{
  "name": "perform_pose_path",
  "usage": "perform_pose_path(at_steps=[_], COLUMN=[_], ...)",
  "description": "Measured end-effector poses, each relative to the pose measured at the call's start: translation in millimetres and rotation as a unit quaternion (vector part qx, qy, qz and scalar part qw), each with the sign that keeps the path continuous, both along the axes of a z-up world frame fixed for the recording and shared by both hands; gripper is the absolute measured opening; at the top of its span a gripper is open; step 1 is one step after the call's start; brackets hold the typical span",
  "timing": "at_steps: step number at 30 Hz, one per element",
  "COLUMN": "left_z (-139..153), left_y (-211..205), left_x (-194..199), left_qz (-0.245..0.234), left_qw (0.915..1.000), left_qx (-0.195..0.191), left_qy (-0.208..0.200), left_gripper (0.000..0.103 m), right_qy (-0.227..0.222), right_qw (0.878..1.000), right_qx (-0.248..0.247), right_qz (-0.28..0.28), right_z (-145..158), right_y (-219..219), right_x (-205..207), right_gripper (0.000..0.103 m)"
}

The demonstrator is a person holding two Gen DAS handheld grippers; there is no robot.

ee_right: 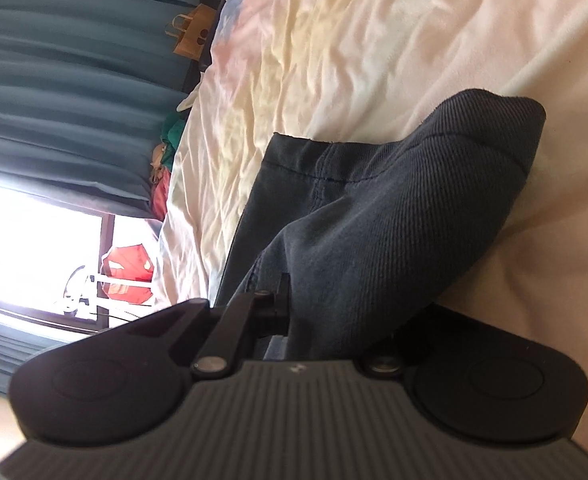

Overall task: Fold clothes
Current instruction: 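Lay the waistband down with the left gripper and open it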

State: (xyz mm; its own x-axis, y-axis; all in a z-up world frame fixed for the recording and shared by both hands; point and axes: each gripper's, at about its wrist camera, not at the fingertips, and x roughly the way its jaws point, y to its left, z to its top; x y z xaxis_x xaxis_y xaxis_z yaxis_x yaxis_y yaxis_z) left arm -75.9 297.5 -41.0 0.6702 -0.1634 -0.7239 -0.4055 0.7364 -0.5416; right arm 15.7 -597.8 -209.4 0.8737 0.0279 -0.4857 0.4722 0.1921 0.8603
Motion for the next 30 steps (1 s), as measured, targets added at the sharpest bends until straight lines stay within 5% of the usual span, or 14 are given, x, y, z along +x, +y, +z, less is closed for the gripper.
perform_pose_path(at_steps=[2,6,15,22,30], left_z=[11,27,46,22,-31], left_y=[-7,-31,-106,-189,-261], left_x=[-13,-26,-14,37,96], left_qz=[-0.008,-0.019,-0.077,-0.129,-0.162], left_qw=[0.9994,0.9943,0.9812,0.9685,0.9581], left_qx=[0.033,0.104,0.168,0.192,0.221], left_qy=[0.005,-0.005,-0.057,-0.092,-0.084], left_gripper=[0.072,0.08,0.082,0.083,0.083], right_qy=[0.001,-0.01,-0.025,-0.037,-0.043], right_qw=[1.0,1.0,0.999,0.999,0.998], right_qx=[-0.008,-0.019,-0.023,-0.031,-0.022], right_qz=[0.005,0.006,-0.003,-0.012,-0.032], right_z=[2,9,17,23,19], right_y=[0,2,3,3,-3], right_x=[2,3,-1,-6,-13], right_gripper=[0.013,0.013,0.013,0.013,0.013])
